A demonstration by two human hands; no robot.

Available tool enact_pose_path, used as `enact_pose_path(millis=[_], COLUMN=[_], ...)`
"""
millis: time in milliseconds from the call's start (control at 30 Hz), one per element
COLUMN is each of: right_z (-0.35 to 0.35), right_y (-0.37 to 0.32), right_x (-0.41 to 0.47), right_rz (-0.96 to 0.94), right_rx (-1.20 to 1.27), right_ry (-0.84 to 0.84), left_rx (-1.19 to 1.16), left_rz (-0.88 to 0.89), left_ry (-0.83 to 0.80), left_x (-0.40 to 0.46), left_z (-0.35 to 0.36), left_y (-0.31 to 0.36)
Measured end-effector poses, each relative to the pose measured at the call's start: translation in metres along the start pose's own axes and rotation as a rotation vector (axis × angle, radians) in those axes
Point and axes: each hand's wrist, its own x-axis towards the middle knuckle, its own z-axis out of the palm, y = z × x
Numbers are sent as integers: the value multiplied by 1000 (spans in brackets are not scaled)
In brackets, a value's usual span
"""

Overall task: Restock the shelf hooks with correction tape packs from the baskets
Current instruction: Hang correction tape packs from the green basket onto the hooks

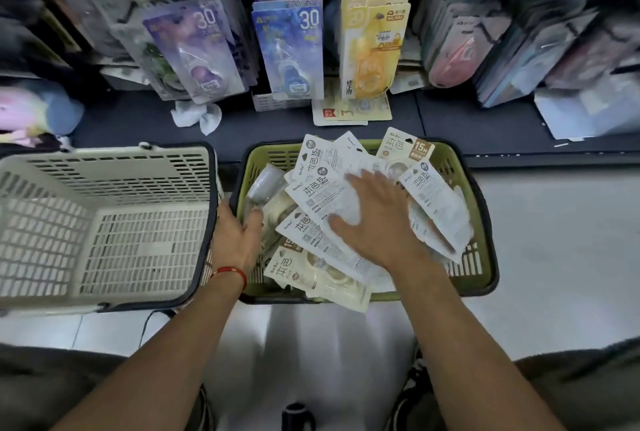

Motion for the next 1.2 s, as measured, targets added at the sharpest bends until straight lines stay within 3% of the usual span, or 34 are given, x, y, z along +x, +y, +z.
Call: enact_pose_path(millis=[67, 100, 300, 433, 533, 600, 700, 800, 867, 933, 1067, 1200], right_z=[19, 25, 15, -10, -30, -40, -42, -25, -14, -5, 28, 32], right_y=[-28, -31, -10, -5, -2, -6, -25, -37, -33, -18, -2, -6], right_x=[-7, -10, -45, -55, -61, -65, -68, -65, -62, -59, -58, -48], right_rz=[-10, 6, -58, 44, 85, 95, 94, 73, 141, 142, -3, 37], right_rx=[-169, -225, 24, 163, 407, 650, 941, 890, 799, 609, -90, -52], right_ry=[-328, -364, -128, 47, 247, 309, 153, 34, 58, 54, -277, -192], left_rx=[52, 97, 226, 200, -29, -249, -634, -948, -937, -778, -767, -768], left_rz=[89, 125, 318, 400, 333, 198, 20, -24, -58, -96, -161, -133], left_ry=[-44, -62, -34, -81, -123, -222, -465, -582, -452, -207, 116, 147], left_x=[-16, -25, -73, -88, -99, -107, -119, -122, -116, -104, -77, -63], left_z=[-5, -7, -19, -26, -27, -26, -21, -18, -19, -22, -31, -33], left_y=[0, -1, -14, 3, 30, 47, 61, 60, 60, 59, 59, 72])
